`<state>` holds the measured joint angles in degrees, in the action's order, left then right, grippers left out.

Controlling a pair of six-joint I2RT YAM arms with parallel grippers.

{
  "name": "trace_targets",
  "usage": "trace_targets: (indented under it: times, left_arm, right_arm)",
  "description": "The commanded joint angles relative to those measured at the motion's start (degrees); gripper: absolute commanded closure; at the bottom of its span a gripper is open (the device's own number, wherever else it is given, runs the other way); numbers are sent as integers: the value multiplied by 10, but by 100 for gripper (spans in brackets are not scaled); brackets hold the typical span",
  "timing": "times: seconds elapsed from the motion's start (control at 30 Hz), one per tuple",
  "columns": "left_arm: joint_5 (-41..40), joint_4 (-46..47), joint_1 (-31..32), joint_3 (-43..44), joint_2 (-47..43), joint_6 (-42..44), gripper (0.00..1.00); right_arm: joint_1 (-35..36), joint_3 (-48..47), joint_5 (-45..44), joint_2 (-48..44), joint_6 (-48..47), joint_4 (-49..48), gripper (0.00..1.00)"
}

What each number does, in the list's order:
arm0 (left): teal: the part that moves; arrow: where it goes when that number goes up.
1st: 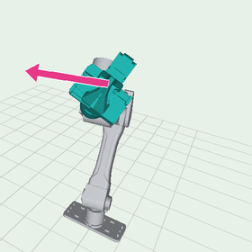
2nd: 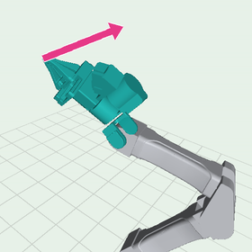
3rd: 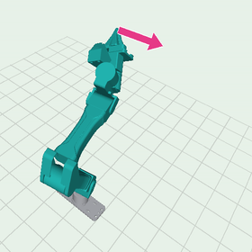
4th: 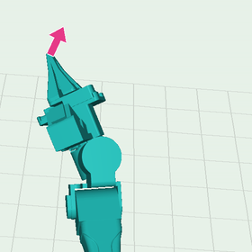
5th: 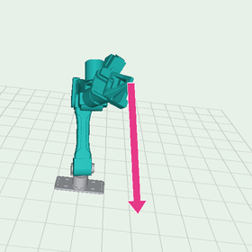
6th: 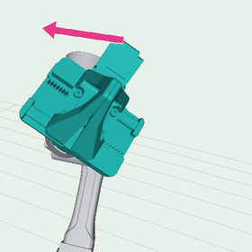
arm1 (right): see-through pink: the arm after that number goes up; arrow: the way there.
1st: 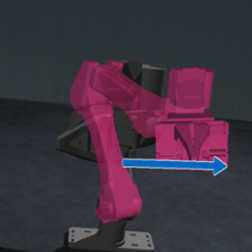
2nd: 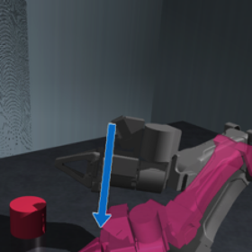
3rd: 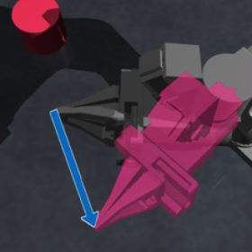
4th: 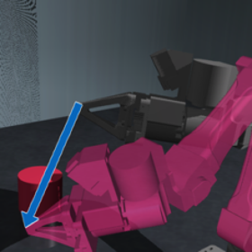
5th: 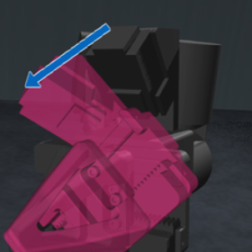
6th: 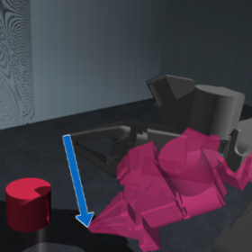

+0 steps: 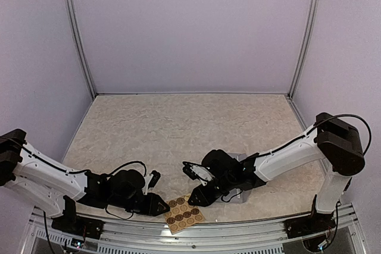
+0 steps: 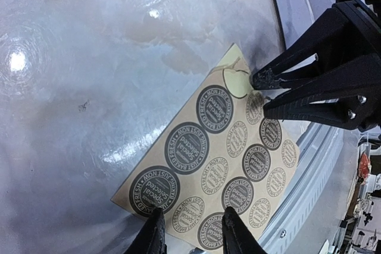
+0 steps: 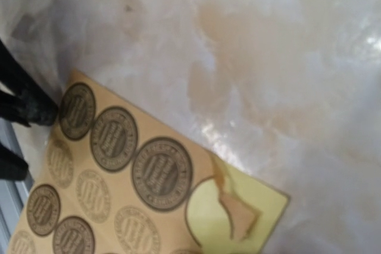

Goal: Place the letter into the envelope and seal it

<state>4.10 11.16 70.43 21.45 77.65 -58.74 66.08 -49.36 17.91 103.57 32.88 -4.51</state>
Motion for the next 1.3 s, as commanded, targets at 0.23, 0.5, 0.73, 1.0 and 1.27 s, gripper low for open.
trace_targets:
  times: [0.23, 0.5, 0.73, 1.0, 1.27]
  left_arm:
    - [6, 17, -3, -9, 18, 8, 70]
    - [4, 11, -3, -10, 24, 3, 73]
    - [3, 9, -3, -9, 26, 4, 73]
    - [-2, 4, -4, -9, 24, 4, 73]
    - [-6, -4, -4, -11, 15, 5, 73]
  right_arm:
    - [-3, -3, 29, 13, -2, -3, 84]
    - [-3, -2, 38, 15, -2, -6, 86]
    - [-4, -3, 44, 19, -1, -11, 88]
    - [-3, 2, 37, -1, 2, -15, 87]
    - [-31, 21, 18, -60, 8, -20, 57]
